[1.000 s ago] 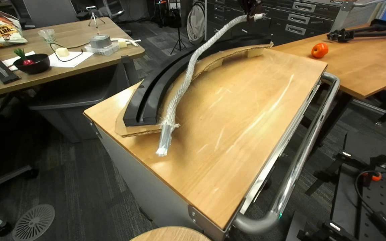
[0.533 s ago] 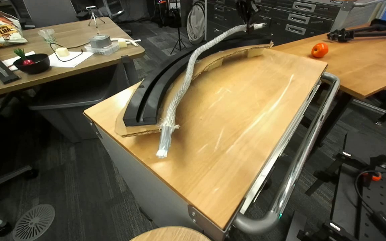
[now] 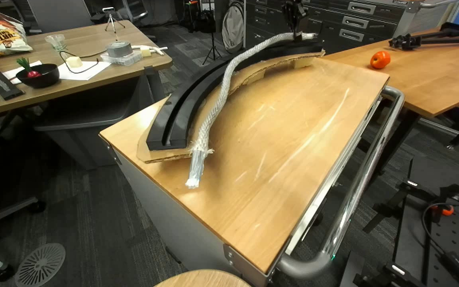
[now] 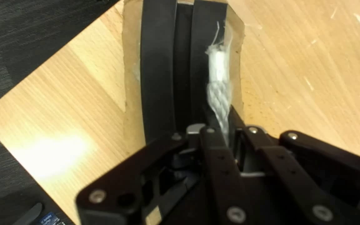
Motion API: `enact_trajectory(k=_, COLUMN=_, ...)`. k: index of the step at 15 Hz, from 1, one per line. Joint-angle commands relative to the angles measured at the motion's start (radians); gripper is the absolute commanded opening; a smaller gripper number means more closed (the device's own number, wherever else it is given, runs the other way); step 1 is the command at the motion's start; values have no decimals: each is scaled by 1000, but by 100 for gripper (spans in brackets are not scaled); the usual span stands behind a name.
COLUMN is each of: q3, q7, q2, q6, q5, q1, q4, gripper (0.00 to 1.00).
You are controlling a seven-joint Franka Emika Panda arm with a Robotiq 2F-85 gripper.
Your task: Put the white rope on the black board
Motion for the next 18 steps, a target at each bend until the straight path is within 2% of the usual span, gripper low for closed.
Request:
enact_trajectory(k=1, q3=12, q7=30, q2=53, q6=-68, q5=101, q1=-33, q4=112, gripper=3)
enact_trajectory(k=4, q3=2, q7=62, q2=81, q6=-45, q5=118, q1=-41, q4=148, gripper=3)
enact_trajectory(k=7, q3=-11, q7=84, q2=99, q6=-15, q5=65, q1=-30, q4=160, gripper=3)
enact_trajectory(k=15, q3=-11, q7=49, q2=116, q6=-42, q5=-22, q1=-17, q4=167, gripper=3)
enact_trajectory(k=17, q3=-9, q7=45, q2=110, q6=-45, q5=-27, q1=-15, q4=162, gripper=13)
enact_trajectory(k=18, q3=-8, q7=44, q2=107, q6=-46, q5=-27, q1=-15, q4=158, gripper=23)
